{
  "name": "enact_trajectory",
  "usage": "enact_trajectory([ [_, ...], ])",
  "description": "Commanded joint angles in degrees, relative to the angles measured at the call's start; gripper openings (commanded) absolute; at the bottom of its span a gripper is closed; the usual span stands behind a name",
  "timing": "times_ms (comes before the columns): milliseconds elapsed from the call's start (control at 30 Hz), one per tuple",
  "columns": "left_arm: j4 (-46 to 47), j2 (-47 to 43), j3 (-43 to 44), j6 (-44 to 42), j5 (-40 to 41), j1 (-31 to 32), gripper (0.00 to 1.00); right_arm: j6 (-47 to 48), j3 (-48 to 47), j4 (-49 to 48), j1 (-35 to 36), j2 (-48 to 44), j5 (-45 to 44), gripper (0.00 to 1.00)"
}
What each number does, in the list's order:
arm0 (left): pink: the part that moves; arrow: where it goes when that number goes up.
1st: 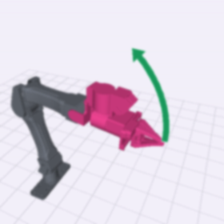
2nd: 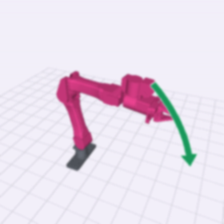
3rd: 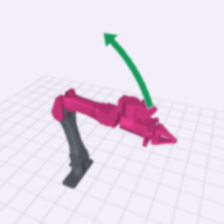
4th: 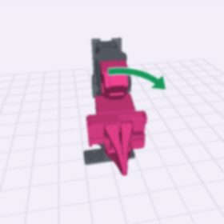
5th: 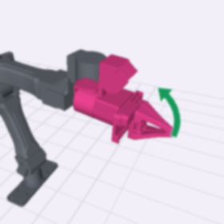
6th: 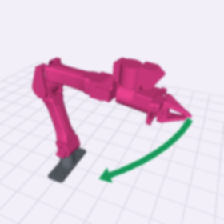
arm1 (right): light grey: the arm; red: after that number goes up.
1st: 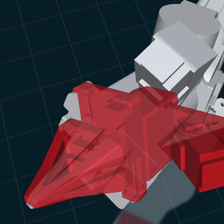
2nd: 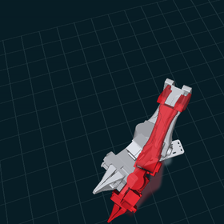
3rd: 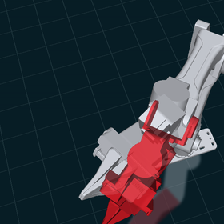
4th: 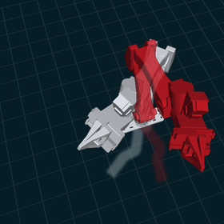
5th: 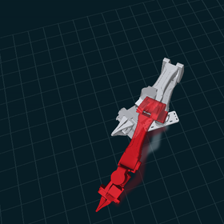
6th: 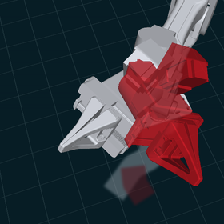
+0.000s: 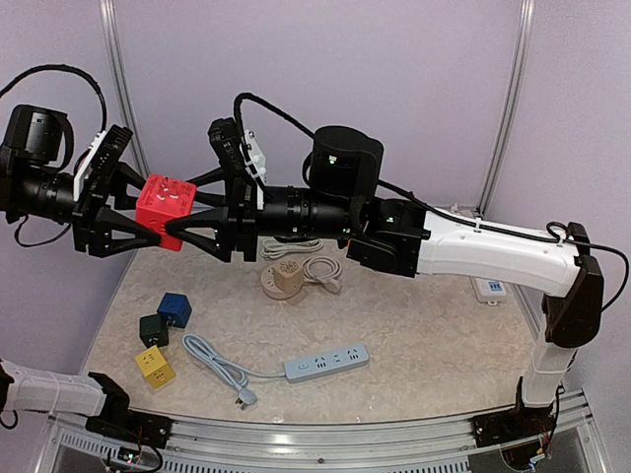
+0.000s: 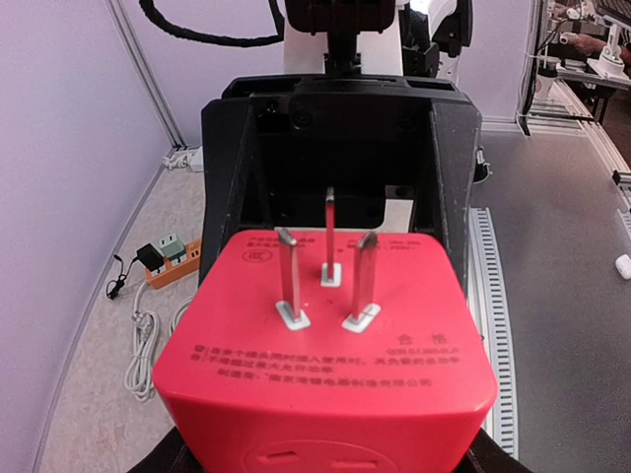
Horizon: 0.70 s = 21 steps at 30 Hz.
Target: Insert the plug
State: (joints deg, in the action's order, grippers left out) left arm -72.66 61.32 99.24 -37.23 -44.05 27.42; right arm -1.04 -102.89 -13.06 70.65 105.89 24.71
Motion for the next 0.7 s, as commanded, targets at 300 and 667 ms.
enact_trajectory([
  [300,19.13,0.18,-8.61,41.29,15.02,-6.14,0.00,21.10,14.76,-4.21,0.08,-7.52,-33.83,0.78],
  [667,28.96,5.50,-17.17,74.64,10.25,-19.23,0.00,60.33,17.63,-28.58,0.15,1.07,-48.06,0.88],
])
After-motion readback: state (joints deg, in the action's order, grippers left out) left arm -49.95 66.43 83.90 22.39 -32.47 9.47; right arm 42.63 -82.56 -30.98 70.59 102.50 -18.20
